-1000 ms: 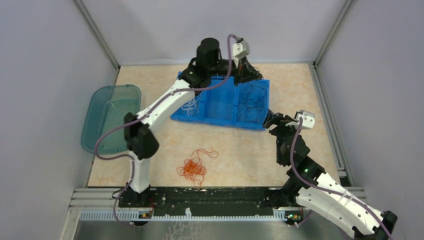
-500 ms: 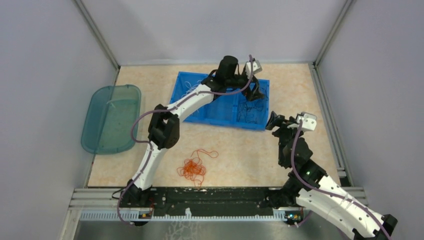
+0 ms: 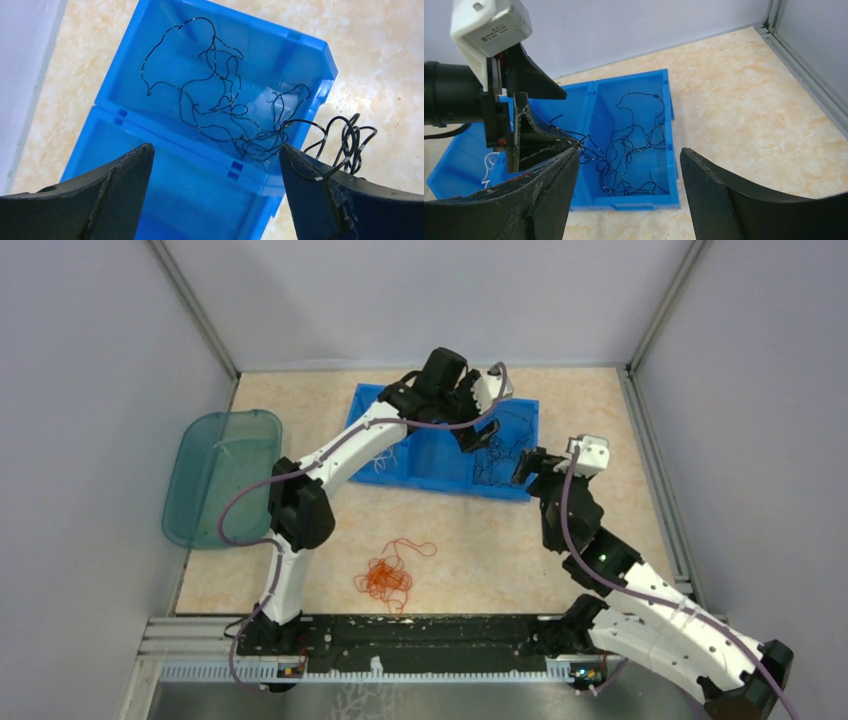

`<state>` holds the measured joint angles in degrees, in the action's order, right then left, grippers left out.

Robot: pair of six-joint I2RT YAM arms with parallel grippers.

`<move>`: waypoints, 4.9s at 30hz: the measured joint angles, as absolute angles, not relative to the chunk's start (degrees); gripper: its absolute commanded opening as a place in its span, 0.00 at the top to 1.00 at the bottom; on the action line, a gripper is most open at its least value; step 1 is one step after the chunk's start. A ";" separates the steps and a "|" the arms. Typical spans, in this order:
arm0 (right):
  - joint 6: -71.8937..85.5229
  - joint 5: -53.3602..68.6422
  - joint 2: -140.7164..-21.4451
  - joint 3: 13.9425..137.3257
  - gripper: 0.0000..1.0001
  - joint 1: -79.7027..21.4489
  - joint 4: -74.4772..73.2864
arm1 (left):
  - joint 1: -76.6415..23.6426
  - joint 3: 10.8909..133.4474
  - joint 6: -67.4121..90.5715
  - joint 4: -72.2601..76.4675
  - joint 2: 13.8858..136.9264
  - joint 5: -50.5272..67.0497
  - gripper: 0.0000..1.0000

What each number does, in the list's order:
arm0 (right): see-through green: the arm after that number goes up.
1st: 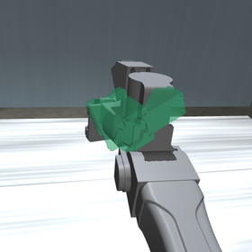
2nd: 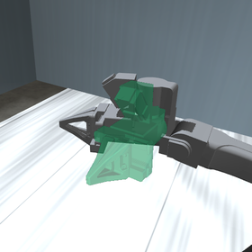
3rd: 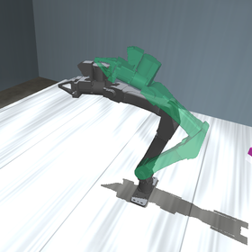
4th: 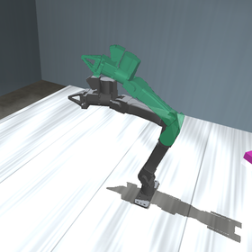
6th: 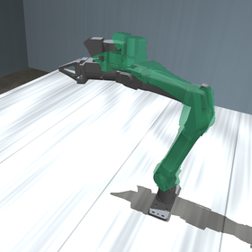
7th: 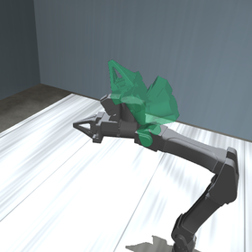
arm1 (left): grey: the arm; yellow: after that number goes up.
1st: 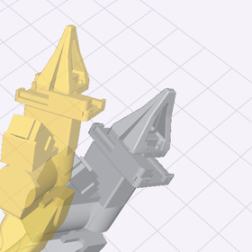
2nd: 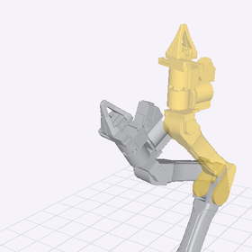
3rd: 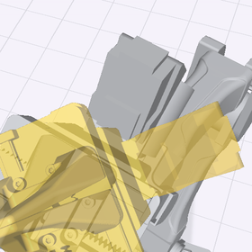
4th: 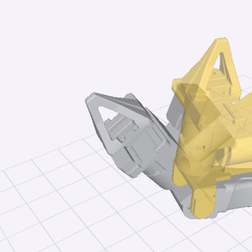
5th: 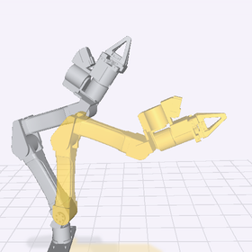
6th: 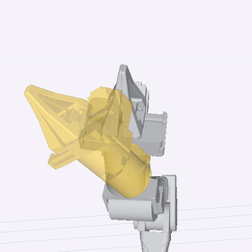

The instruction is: Untangle the cables

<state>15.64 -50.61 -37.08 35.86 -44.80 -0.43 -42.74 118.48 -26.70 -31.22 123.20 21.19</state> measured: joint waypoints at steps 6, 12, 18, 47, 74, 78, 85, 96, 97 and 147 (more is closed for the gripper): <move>20.29 -45.76 -41.45 37.28 0.25 -41.91 -3.11 | -42.76 121.03 -29.21 -39.27 122.65 19.38 0.00; 23.42 -28.64 -41.74 35.46 0.24 -29.41 0.19 | -42.85 120.92 -29.67 -41.34 122.67 21.43 0.01; 27.70 1.87 -49.80 32.58 0.27 -14.17 11.31 | -43.03 117.05 -31.14 -40.97 121.40 25.91 0.01; 26.22 10.87 -48.77 33.10 0.41 -15.92 4.91 | -36.77 121.19 -30.65 -44.31 118.41 30.22 0.00; 32.80 -6.42 -68.64 25.82 0.89 -24.36 -6.90 | -25.23 89.58 -38.17 -47.66 78.74 27.42 0.00; 31.57 -7.03 -68.99 27.00 1.00 -24.38 -7.03 | -25.23 89.47 -38.17 -47.46 77.03 27.40 0.00; 28.77 -8.91 -59.81 35.20 1.00 -24.38 -12.23 | -25.23 88.25 -38.15 -46.39 75.68 27.46 0.00; 22.44 -8.21 -72.07 52.18 1.00 -22.72 -8.69 | -25.23 86.52 -37.85 -45.93 74.98 27.53 0.00; 22.13 -7.49 -74.96 53.71 1.00 -21.85 -8.49 | -25.23 86.28 -37.76 -45.93 74.74 27.53 0.00; 8.93 13.13 -77.65 41.67 0.42 -48.16 -5.48 | -24.58 67.44 -44.62 -46.59 57.95 27.22 0.00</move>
